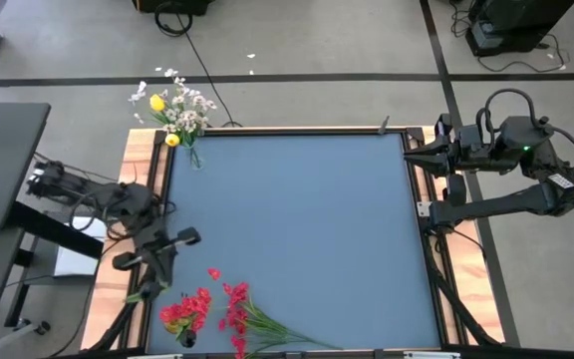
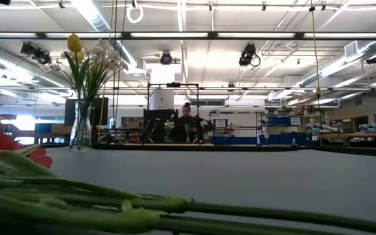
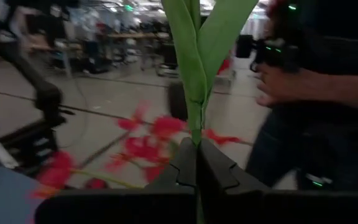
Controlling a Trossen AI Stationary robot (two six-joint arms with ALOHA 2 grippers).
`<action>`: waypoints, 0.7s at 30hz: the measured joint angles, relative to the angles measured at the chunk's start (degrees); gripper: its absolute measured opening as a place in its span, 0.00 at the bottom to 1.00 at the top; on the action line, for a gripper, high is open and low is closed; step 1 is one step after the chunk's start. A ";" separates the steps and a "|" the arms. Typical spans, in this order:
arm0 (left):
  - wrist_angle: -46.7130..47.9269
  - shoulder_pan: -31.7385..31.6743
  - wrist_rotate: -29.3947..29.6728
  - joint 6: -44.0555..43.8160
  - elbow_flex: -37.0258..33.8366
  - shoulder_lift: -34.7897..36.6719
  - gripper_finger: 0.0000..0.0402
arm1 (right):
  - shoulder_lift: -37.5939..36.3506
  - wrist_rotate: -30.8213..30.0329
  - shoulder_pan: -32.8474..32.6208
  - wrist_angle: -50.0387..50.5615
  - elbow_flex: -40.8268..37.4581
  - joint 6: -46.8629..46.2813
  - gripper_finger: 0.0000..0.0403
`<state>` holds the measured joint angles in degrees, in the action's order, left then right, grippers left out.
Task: Sort flowers into vase by color
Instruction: Put the black flowers into the yellow vase
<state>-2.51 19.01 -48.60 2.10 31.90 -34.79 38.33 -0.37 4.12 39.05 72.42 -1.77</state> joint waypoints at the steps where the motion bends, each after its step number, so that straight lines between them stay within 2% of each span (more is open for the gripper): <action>1: 1.77 1.23 0.03 0.29 0.00 1.00 0.00 | 0.02 -0.02 0.02 0.02 -0.01 0.00 0.12; 3: 4.99 4.07 0.34 0.58 -0.04 3.68 0.00 | -0.01 0.01 0.02 0.02 0.00 -0.02 0.12; 6: 7.61 9.50 3.81 0.52 -1.58 8.70 0.00 | 0.01 0.00 0.02 0.02 -0.02 -0.02 0.12; 8: 4.78 14.09 8.95 -0.98 -3.53 11.41 0.00 | 0.02 0.00 0.01 0.02 -0.02 0.01 0.12; 10: -2.12 19.14 14.04 -3.61 -6.25 12.57 0.00 | 0.01 0.00 0.02 0.00 -0.01 0.00 0.12; 14: -13.87 28.40 24.46 -6.26 -10.42 10.97 0.00 | 0.02 0.00 0.02 0.00 -0.02 0.00 0.12; 21: -23.10 40.19 37.27 -2.16 -13.82 5.54 0.00 | 0.00 0.00 0.02 0.00 -0.02 0.00 0.12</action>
<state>-25.61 59.19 -11.33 -0.06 18.08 -29.24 38.34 -0.37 4.14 39.05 72.40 -1.76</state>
